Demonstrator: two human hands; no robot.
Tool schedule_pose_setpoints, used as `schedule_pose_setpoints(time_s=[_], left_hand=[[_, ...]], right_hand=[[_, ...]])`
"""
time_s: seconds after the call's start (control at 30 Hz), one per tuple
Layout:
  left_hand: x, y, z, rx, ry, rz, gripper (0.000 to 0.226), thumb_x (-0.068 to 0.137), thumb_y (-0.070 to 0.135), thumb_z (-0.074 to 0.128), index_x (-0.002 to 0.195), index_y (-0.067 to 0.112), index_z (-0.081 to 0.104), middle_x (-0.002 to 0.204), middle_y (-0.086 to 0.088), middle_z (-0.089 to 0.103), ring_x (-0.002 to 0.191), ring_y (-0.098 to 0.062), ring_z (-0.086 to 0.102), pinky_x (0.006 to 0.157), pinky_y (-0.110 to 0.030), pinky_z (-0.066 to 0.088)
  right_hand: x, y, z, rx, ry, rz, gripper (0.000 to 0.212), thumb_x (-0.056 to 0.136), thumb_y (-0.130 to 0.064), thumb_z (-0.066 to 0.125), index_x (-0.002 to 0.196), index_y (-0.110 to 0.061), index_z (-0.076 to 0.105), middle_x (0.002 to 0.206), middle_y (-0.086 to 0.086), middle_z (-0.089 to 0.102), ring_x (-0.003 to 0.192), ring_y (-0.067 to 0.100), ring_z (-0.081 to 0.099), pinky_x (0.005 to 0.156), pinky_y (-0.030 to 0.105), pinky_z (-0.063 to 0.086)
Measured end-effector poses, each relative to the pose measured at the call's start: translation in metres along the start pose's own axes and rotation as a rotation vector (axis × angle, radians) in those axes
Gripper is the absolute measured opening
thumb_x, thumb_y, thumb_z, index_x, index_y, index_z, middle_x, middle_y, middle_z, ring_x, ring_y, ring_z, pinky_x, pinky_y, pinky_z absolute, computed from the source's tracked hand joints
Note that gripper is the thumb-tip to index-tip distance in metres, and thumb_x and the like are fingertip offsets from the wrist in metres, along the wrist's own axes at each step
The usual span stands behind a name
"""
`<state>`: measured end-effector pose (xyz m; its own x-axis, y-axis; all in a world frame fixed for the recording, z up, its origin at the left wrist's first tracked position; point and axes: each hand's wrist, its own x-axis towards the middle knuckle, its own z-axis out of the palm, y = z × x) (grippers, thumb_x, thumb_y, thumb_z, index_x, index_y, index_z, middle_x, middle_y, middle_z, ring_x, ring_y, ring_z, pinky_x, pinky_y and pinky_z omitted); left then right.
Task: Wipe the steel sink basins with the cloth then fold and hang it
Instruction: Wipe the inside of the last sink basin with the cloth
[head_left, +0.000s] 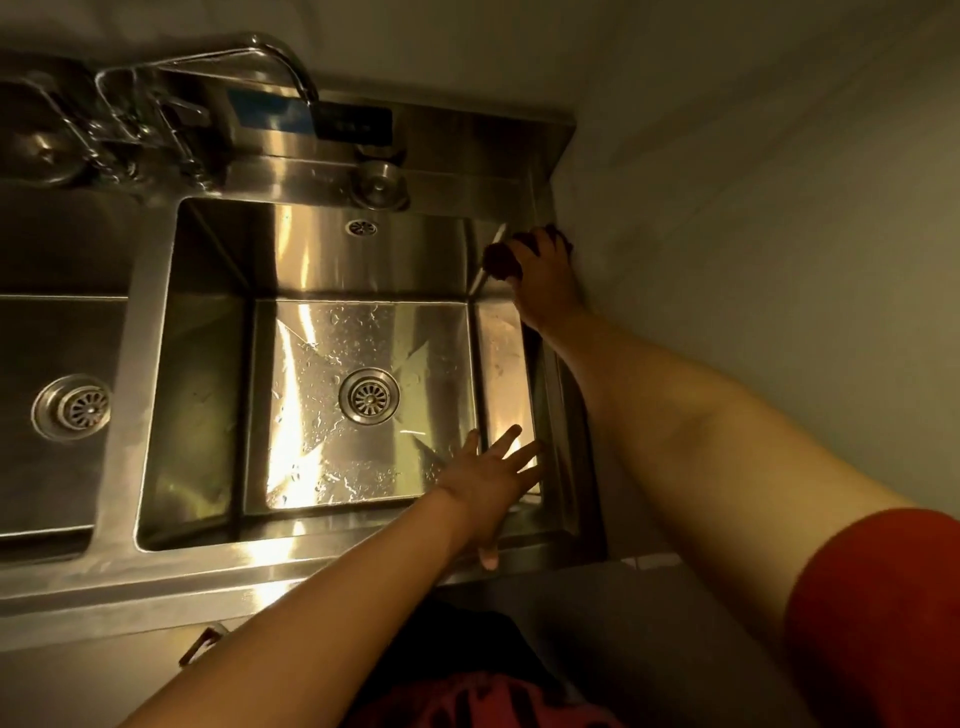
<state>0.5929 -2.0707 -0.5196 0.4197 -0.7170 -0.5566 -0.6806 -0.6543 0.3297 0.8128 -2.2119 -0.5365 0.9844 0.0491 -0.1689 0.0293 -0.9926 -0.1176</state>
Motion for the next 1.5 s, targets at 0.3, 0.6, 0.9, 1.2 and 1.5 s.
schedule_pose_setpoints(time_s=[0.3, 0.6, 0.9, 1.2, 1.5], left_hand=[[-0.001, 0.016, 0.006, 0.043, -0.023, -0.069, 0.135, 0.074, 0.040, 0.091, 0.167, 0.022, -0.006, 0.173, -0.004, -0.022, 0.159, -0.032, -0.017, 0.125, -0.067, 0.010], [-0.025, 0.021, 0.024, -0.018, 0.032, -0.066, 0.091, 0.095, 0.031, 0.072, 0.166, 0.024, 0.016, 0.175, -0.003, -0.003, 0.161, -0.032, -0.003, 0.123, -0.068, 0.014], [-0.062, 0.020, 0.085, -0.209, 0.143, -0.347, 0.071, 0.105, 0.065, 0.024, 0.163, 0.026, 0.017, 0.171, -0.010, 0.020, 0.156, -0.035, 0.022, 0.122, -0.060, 0.022], [-0.129, -0.050, 0.118, -0.159, 0.196, -0.322, 0.060, 0.108, 0.058, 0.022, 0.158, 0.028, 0.029, 0.159, -0.002, 0.040, 0.148, -0.027, 0.034, 0.124, -0.055, 0.021], [-0.216, -0.184, 0.104, -0.066, 0.409, -0.749, 0.065, 0.107, 0.050, 0.032, 0.162, 0.017, 0.025, 0.169, -0.011, 0.024, 0.159, -0.032, 0.013, 0.126, -0.059, 0.018]], right_hand=[[0.026, 0.006, -0.006, -0.014, -0.046, -0.036, 0.056, 0.104, -0.027, 0.051, 0.157, -0.023, 0.036, 0.164, 0.018, 0.024, 0.153, 0.040, 0.016, 0.126, 0.046, 0.014], [-0.108, 0.000, 0.007, 0.080, 0.020, 0.021, 0.057, 0.098, -0.015, 0.056, 0.153, -0.023, 0.043, 0.164, 0.012, 0.025, 0.154, 0.040, 0.013, 0.125, 0.048, 0.019], [-0.254, -0.017, 0.037, 0.183, 0.039, 0.167, 0.059, 0.095, -0.018, 0.062, 0.151, -0.025, 0.045, 0.163, 0.008, 0.028, 0.153, 0.035, 0.017, 0.120, 0.057, 0.028], [-0.329, -0.040, 0.070, 0.277, 0.054, 0.253, 0.062, 0.091, -0.020, 0.072, 0.148, -0.023, 0.050, 0.158, 0.011, 0.039, 0.146, 0.040, 0.030, 0.112, 0.064, 0.037], [-0.323, -0.139, 0.087, 0.272, -0.003, 0.092, 0.055, 0.087, -0.052, 0.054, 0.140, -0.039, 0.050, 0.142, -0.004, 0.047, 0.124, 0.024, 0.046, 0.101, 0.047, 0.043]])
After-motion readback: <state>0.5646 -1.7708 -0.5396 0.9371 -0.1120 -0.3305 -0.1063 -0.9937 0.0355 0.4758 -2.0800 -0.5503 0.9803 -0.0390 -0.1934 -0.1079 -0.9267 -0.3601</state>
